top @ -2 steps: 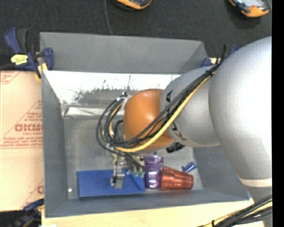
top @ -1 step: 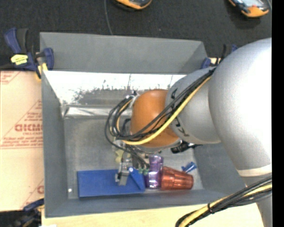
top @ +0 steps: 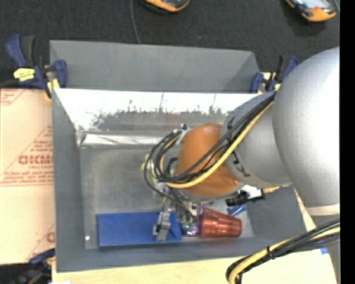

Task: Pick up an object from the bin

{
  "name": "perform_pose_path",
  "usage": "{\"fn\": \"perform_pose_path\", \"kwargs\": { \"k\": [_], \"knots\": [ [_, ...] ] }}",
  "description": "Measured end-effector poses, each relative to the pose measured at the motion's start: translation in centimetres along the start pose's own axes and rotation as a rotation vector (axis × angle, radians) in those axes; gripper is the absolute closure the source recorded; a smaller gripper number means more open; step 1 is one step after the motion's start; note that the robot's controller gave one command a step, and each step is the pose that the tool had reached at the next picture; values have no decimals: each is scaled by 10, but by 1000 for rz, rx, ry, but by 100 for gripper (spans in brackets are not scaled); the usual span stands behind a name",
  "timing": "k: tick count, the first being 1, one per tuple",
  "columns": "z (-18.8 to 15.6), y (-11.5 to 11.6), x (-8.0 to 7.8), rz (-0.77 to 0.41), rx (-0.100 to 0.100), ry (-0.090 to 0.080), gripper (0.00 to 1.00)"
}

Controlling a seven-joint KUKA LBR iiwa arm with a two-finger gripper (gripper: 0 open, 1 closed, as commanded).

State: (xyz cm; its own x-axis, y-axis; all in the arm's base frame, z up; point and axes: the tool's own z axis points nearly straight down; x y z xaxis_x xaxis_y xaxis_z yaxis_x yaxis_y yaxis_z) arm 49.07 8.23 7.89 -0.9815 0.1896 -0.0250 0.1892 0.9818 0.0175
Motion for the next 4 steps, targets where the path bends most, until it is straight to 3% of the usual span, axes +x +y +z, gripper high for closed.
{"fn": "perform_pose_path", "kwargs": {
  "k": [1,2,3,4],
  "knots": [
    [5,-57,-17,75,-2,-1,0],
    [-5,-129,-13,61,-2,-3,100],
    [-5,-129,-13,61,-2,-2,100],
    [-13,-124,-11,-59,0,-6,100]
  ]
}}
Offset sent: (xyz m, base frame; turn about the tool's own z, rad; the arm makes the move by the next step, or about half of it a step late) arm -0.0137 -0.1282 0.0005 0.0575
